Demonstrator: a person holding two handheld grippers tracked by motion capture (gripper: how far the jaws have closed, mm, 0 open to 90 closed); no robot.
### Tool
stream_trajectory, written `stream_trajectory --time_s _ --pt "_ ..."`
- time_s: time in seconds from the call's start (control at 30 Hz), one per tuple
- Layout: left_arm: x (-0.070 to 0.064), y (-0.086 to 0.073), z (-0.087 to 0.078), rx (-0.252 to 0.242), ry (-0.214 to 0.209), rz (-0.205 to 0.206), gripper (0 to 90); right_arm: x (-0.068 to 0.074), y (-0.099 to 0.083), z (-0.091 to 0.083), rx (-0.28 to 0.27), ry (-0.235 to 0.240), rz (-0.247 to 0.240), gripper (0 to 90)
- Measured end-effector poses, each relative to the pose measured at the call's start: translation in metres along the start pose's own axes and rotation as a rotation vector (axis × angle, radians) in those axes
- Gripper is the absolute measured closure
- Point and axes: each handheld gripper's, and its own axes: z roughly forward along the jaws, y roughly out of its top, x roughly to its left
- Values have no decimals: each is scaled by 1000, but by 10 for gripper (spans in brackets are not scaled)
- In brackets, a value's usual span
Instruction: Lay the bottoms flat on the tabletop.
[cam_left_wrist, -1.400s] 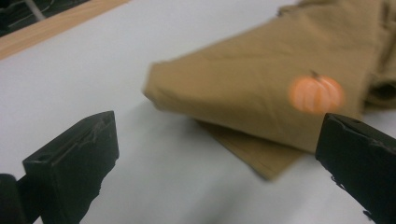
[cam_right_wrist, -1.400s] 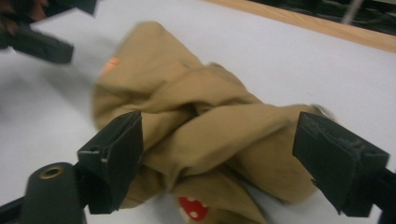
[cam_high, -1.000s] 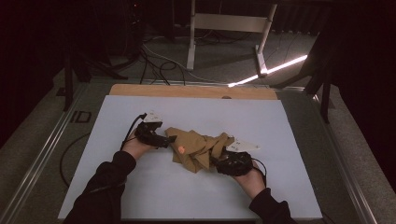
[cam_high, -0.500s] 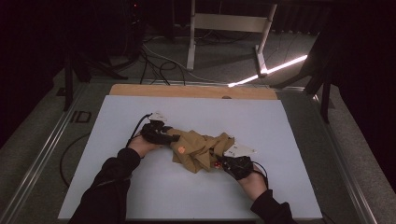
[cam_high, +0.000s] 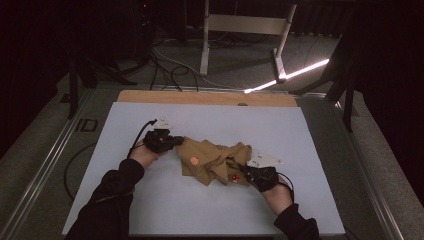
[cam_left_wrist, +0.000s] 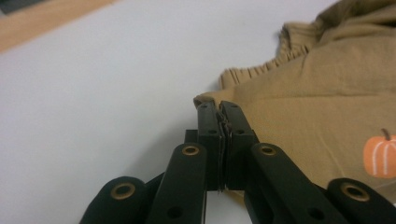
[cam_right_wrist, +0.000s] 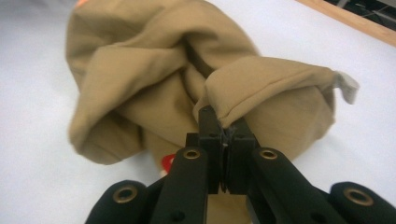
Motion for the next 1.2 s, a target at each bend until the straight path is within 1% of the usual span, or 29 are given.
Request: stream_trajectory --time_s 0.03,0.07,0.1,0.17,0.2,0.23,0.27,0.3,0.37,0.43,0.47,0.53,0.57,0.63,0.67,0.7,0.73,0.8,0.9,0.97,1.0,1.03,1.07,1.1,1.13,1.17,1.2 --pt "1 1 -3 -15 4 -7 888 0 0 0 0 0 0 883" --pt "2 2 -6 -24 9 -12 888 -3 0 -1 -1 -9 -11 883" --pt "3 2 -9 -27 18 -9 888 -4 1 -2 3 -16 -2 883" --pt "5 3 -14 -44 29 -21 889 -8 2 -3 -5 -31 -1 884" --pt "7 3 -17 -53 40 -19 889 -10 3 -4 -5 -40 -2 884" --pt "9 3 -21 -56 42 -24 889 -13 3 -4 -12 -50 1 884" --pt "11 2 -25 -72 48 -37 889 -15 4 -4 -10 -61 1 885" --pt "12 2 -27 -75 56 -44 889 -19 5 -5 -16 -69 9 885" --pt "16 0 -34 -89 68 -52 890 -24 7 -5 -19 -96 5 885" --pt "20 -4 -40 -98 78 -67 890 -30 9 -6 -26 -110 19 886" --pt "22 -6 -43 -102 80 -74 890 -33 9 -7 -28 -128 14 886" --pt "24 -10 -49 -105 92 -80 890 -38 11 -9 -38 -148 29 886" --pt "25 -12 -51 -103 89 -85 890 -40 12 -11 -42 -165 26 886" --pt "26 -15 -56 -102 103 -83 890 -43 14 -12 -51 -177 24 886" --pt "27 -16 -59 -107 104 -88 890 -44 15 -13 -53 -196 17 886" --pt "26 -18 -62 -114 115 -90 890 -45 16 -14 -51 -208 3 886" --pt "27 -20 -67 -122 113 -94 891 -46 18 -16 -56 -219 1 886" --pt "28 -22 -75 -134 119 -95 890 -49 21 -20 -76 -225 2 886" --pt "25 -24 -87 -165 122 -95 891 -51 28 -27 -109 -233 -5 886" --pt "19 -25 -92 -163 126 -84 891 -49 33 -30 -115 -247 -24 886" --pt "15 -28 -95 -165 124 -78 891 -45 33 -33 -120 -248 -42 886" --pt "12 -30 -97 -164 124 -78 891 -45 33 -33 -120 -248 -42 886" --pt "12 -30 -97 -164 124 -78 890 -45 33 -33 -120 -248 -42 886" --pt "4 -39 -99 -155 117 -74 890 -43 31 -34 -121 -241 -41 886" --pt "0 -44 -100 -150 116 -78 890 -38 23 -36 -107 -223 -59 886" --pt "-4 -49 -100 -142 104 -76 890 -36 19 -37 -99 -204 -64 885" --pt "-9 -54 -101 -135 94 -71 890 -33 13 -38 -91 -198 -71 885"
